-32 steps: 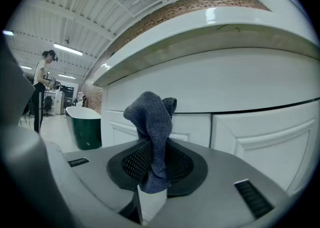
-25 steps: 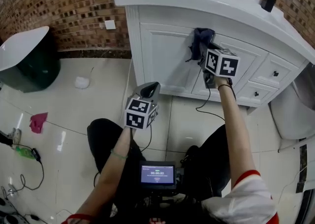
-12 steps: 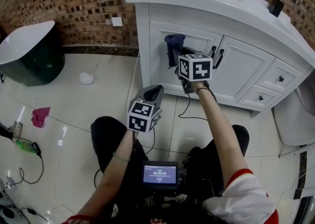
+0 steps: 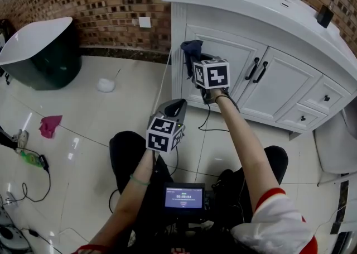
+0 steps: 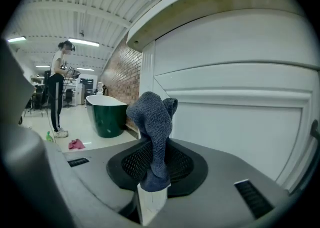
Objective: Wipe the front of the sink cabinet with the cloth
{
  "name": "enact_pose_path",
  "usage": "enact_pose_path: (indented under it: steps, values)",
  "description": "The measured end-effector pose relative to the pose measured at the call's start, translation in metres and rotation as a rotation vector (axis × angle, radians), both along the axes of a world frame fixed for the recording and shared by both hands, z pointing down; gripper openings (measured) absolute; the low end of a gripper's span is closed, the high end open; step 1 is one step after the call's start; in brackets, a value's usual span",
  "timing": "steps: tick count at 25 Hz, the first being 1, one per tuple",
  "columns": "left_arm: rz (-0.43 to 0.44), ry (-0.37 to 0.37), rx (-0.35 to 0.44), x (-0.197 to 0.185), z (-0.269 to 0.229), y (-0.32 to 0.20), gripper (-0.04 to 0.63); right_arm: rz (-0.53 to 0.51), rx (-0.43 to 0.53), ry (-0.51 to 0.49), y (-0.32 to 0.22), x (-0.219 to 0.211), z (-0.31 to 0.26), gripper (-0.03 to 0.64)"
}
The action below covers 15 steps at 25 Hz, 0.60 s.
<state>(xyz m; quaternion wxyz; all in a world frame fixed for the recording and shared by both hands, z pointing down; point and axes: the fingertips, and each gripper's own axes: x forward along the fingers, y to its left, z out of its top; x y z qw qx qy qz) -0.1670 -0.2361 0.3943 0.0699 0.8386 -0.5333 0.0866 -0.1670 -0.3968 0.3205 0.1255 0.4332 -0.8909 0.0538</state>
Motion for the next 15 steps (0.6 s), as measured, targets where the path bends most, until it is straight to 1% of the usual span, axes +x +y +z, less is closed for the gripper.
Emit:
enact_pose_path:
  steps: [2, 5, 11, 15]
  values:
    - [0.003, -0.001, -0.001, -0.001, 0.0, 0.001, 0.035, 0.018, -0.007, 0.002, -0.003, 0.008, 0.004, 0.074]
    - [0.01, -0.003, -0.004, 0.002, 0.002, 0.001, 0.035, 0.057, -0.015, 0.005, -0.006, 0.035, 0.01, 0.074]
    - [0.01, -0.002, 0.0, 0.008, 0.002, -0.001, 0.035, 0.162, -0.037, -0.01, -0.006, 0.113, 0.022, 0.074]
    - [0.025, -0.007, 0.004, 0.021, 0.001, -0.002, 0.035, 0.229, -0.05, -0.02, -0.004, 0.159, 0.028, 0.073]
